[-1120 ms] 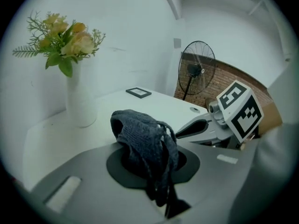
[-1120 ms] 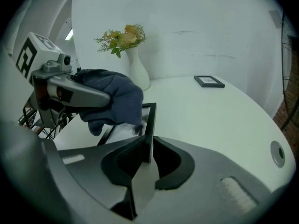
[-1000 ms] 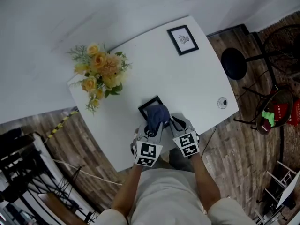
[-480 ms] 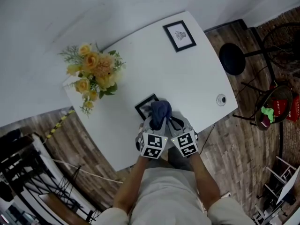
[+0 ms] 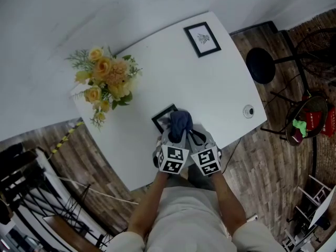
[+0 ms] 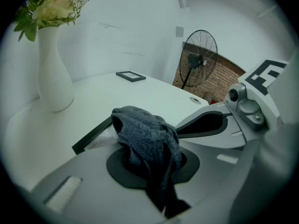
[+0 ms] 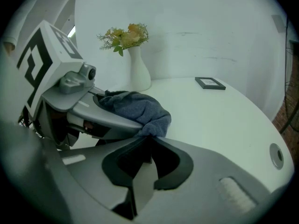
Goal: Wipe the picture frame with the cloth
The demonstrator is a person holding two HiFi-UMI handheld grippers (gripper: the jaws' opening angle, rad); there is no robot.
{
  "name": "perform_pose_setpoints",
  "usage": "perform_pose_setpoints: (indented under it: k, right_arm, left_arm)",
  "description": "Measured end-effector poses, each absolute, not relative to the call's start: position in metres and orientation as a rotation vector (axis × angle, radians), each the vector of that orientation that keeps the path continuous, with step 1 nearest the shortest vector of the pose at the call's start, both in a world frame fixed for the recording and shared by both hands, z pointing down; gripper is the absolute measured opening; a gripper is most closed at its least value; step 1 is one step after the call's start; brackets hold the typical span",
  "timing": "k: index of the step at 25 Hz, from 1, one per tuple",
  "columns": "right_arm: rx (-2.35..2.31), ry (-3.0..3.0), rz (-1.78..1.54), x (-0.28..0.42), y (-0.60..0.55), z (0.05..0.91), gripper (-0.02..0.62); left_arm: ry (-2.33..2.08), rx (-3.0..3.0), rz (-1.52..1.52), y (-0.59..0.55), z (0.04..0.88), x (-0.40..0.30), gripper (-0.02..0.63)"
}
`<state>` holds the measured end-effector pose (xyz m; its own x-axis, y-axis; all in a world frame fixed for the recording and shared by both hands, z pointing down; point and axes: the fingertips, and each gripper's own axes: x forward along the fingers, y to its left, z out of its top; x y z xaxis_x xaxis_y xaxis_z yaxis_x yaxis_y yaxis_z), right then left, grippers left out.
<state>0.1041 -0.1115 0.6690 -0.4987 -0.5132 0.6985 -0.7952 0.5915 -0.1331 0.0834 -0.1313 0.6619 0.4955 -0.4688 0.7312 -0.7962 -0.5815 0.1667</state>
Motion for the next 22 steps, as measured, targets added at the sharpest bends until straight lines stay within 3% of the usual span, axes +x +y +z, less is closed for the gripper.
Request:
perform_pose_setpoints:
  k: [22]
  right_arm:
    - [1.079,-2.151,0.610,0.106,-0.112,0.671,0.037]
  left_arm:
    - [-1.112,2.164,0.911,-0.100,0.661,0.043,0.078]
